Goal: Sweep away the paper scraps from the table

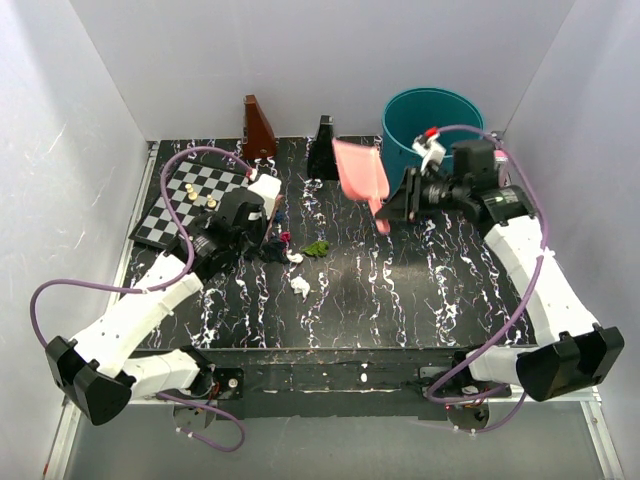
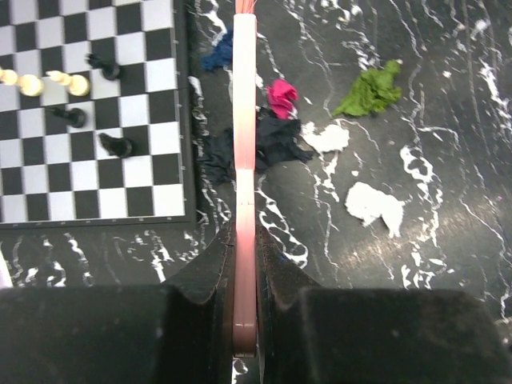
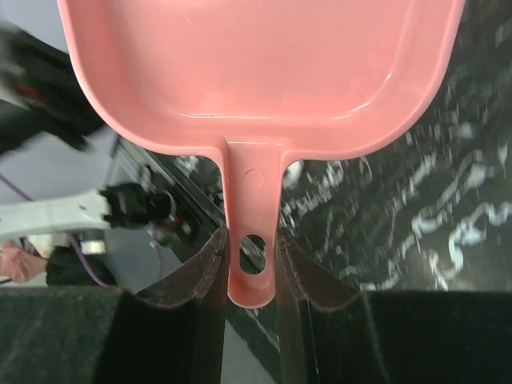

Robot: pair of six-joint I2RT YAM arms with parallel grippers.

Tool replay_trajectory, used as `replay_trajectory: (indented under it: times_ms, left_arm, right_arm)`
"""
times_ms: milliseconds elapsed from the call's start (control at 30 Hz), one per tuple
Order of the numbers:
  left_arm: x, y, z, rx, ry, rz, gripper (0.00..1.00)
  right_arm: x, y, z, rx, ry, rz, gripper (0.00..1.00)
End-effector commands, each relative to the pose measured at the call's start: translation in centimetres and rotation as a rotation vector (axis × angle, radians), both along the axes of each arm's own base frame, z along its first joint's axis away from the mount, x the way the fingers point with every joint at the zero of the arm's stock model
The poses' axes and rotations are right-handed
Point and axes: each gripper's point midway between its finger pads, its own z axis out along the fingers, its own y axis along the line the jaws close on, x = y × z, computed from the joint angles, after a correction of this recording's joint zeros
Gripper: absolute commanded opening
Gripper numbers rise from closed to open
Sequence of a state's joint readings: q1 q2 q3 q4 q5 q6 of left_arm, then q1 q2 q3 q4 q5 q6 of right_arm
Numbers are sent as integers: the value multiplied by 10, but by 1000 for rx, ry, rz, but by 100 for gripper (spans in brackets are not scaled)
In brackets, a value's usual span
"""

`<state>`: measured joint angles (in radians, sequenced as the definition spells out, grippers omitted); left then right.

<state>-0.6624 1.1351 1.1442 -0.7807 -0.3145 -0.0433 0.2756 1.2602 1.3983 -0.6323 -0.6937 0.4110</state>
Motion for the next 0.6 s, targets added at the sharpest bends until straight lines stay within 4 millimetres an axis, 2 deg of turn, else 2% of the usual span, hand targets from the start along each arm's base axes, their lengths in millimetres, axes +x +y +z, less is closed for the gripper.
replay_trajectory:
  times_ms: [0,133,267,367,433,567]
  left_arm:
    - [13,28,26,112,-72,116,0]
    - [21,38,26,202,-67,167,0]
    - [28,42,21,297,-37,173,0]
    - [33,42,11,362,8,179,0]
    - [34,38,0,377,47,162,0]
    - [36,29,-19,393,107,127,0]
  right_arm:
    - [-30,-15,-82,-306,94,3,1]
    - [-51,-27,-126,-497,146,-14,1]
    - [-77,-37,-154,-643,200,26,1]
    - [-92,-50,-172,-792,235,32,1]
    - [-100,-54,-182,-857,232,41,1]
    - [-115,-45,-186,-889,241,101,1]
